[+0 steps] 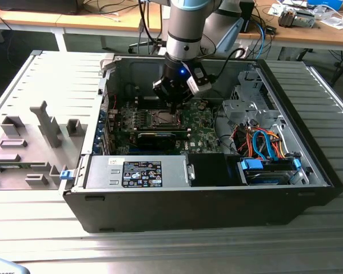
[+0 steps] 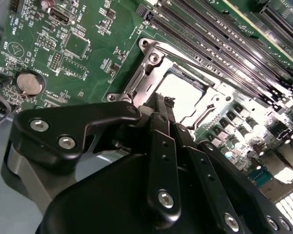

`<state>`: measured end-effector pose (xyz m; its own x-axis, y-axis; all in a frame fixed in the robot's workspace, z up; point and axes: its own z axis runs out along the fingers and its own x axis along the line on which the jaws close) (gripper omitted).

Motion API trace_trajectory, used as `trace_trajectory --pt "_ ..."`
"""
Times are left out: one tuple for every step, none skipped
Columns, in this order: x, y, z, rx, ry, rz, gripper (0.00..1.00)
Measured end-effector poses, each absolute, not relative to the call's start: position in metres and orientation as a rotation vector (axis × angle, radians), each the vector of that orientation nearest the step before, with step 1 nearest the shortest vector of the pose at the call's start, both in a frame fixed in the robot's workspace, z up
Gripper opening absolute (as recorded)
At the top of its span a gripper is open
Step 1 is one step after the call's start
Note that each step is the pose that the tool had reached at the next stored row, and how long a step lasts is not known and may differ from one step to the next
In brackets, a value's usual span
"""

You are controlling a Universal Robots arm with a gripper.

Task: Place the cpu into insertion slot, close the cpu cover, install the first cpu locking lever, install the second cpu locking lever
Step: 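Install the first cpu locking lever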

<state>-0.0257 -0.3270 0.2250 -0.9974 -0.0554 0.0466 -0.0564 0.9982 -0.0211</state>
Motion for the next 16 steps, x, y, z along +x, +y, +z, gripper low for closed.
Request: trace_trajectory --pt "-0.0257 -0.3271 0.2263 0.087 -3.094 0.035 0.11" --pt "-0.0257 -0.3270 0.2281 0.087 -3.094 0.035 0.11" --pt "-0.0257 -0.3270 0.2289 0.087 -3.094 0.035 0.11" --pt "-0.0258 -0.3270 0.2303 0.087 -3.094 0.035 0.11" --pt "-0.0257 -0.3270 0.2312 0.087 -3.094 0.035 0.11" --pt "-0.0257 -0.3270 0.2319 0.087 -3.094 0.035 0.11" --pt "-0.0257 -0.3270 0.2320 0.087 -3.094 0.035 0.11" --pt "-0.0257 -0.3270 0.2320 0.087 -3.094 0.034 0.11" --pt "-0.0257 -0.3270 0.2320 0.087 -3.094 0.034 0.11" --pt "-0.0257 -0.3270 0.2321 0.087 -3.094 0.035 0.11" --pt "-0.0257 -0.3270 0.2321 0.087 -3.094 0.035 0.11" --pt "-0.0258 -0.3270 0.2321 0.087 -3.094 0.035 0.11" --pt "-0.0258 -0.3270 0.2321 0.087 -3.098 0.035 0.11" --pt "-0.0257 -0.3271 0.2319 0.087 -3.126 0.037 0.11" --pt "-0.0258 -0.3270 0.2316 0.087 -3.155 0.038 0.11" --pt "-0.0257 -0.3270 0.2313 0.087 -3.168 0.038 0.11"
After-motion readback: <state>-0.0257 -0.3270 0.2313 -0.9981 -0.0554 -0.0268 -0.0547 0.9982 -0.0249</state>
